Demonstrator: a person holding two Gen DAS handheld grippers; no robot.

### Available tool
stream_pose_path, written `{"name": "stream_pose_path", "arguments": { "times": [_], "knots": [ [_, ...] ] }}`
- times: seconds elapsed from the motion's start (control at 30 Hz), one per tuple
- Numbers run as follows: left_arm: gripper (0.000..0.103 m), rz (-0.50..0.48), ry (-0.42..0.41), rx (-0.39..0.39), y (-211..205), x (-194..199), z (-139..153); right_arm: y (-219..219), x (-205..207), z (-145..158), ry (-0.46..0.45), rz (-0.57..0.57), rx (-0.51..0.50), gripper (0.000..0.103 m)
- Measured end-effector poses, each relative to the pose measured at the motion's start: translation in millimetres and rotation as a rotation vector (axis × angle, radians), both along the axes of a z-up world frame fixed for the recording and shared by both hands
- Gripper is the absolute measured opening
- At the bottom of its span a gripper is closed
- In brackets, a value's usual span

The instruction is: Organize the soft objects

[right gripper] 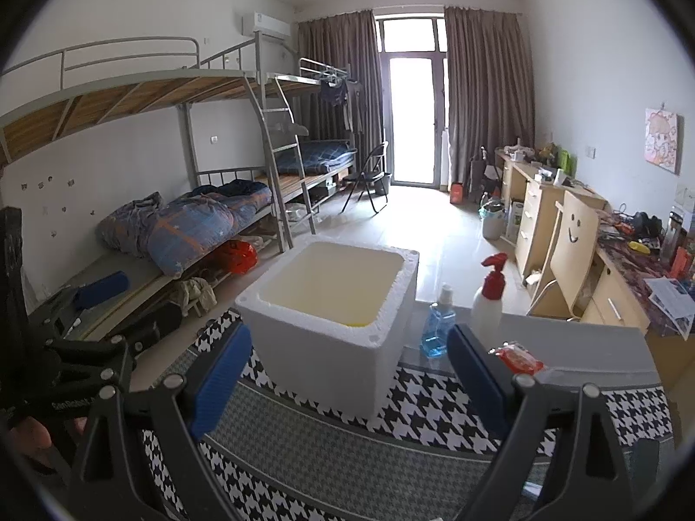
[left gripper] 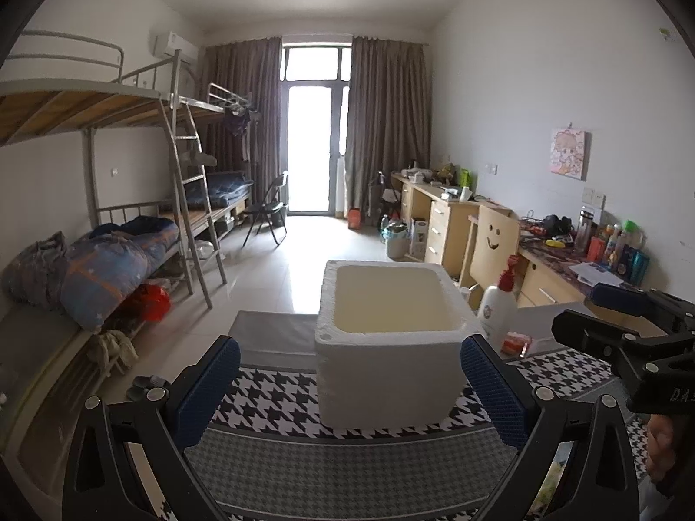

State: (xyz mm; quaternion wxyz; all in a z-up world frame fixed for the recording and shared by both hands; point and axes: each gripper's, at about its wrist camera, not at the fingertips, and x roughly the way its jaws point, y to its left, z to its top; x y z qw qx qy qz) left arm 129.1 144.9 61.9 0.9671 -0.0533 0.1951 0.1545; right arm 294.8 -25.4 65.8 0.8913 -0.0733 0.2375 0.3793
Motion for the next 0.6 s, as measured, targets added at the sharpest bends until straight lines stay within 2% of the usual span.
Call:
{"name": "stream_pose_path", "arguments": {
  "times": [0.6],
  "knots": [
    [0.102, -0.047, -0.046, 0.019, -29.4, -29.0, 4.2, -39.2, -33.0, 3.9, -0.039, -0.031, 0.043, 0.094]
  ]
}}
